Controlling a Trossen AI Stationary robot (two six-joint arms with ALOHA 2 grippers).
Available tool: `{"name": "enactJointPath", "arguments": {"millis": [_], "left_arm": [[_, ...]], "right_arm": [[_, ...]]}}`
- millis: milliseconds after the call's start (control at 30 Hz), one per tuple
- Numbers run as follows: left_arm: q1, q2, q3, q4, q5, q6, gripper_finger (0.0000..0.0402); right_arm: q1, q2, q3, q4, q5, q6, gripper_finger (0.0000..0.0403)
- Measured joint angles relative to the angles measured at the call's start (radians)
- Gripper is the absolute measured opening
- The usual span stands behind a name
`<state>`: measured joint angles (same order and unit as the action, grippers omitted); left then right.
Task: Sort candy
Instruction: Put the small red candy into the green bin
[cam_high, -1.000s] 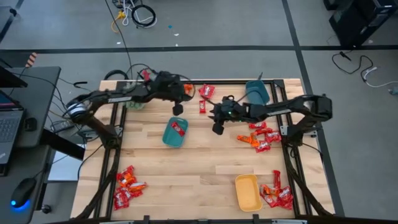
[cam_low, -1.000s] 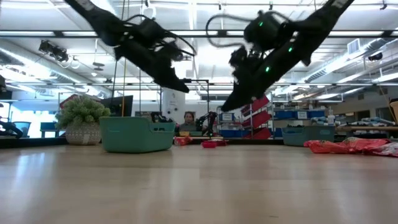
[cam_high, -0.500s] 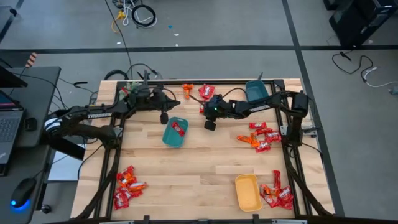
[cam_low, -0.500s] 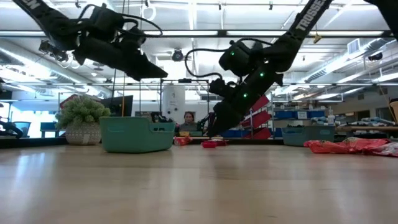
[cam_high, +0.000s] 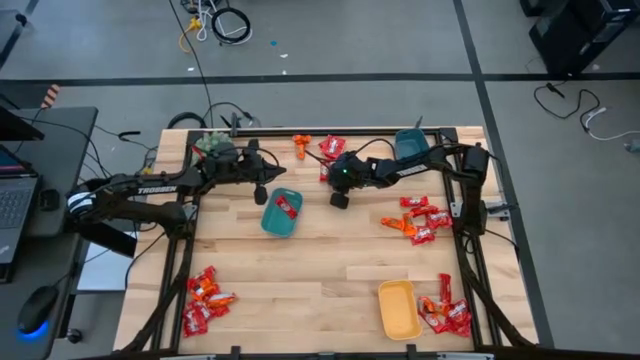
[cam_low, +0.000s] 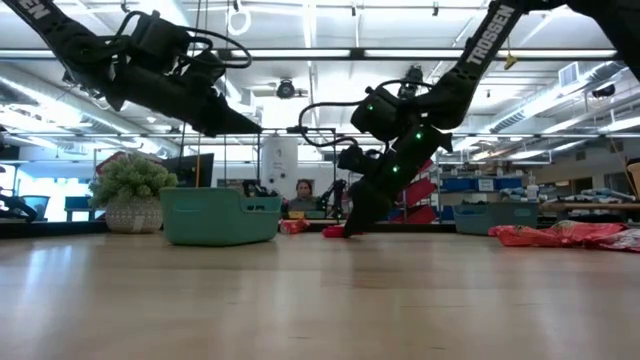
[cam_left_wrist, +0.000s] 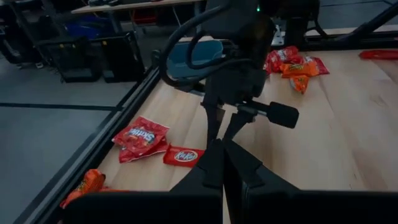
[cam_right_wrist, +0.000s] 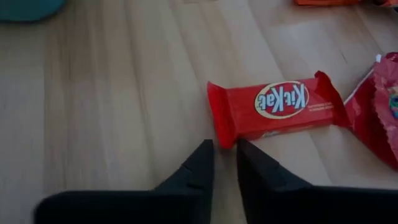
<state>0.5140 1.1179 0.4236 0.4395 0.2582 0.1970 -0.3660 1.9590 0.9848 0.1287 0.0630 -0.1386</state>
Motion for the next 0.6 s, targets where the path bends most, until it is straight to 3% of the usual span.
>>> {"name": "enactJointPath", "arguments": {"millis": [100, 367, 600], "left_arm": [[0.000, 0.000, 0.000, 0.008, -0.001, 0.000, 0.0000], [0.000, 0.000, 0.000, 0.013, -0.002, -0.001, 0.0000], [0.000, 0.000, 0.000, 0.012, -0.002, -0.002, 0.0000]], "right_arm": [[0.000, 0.001, 0.000, 0.008, 0.027, -0.004, 0.0009], [0.010, -0.017, -0.002, -0.024, 0.027, -0.011, 0.0000], [0.091, -0.100, -0.003, -0.133, 0.000, -0.011, 0.0000]]}}
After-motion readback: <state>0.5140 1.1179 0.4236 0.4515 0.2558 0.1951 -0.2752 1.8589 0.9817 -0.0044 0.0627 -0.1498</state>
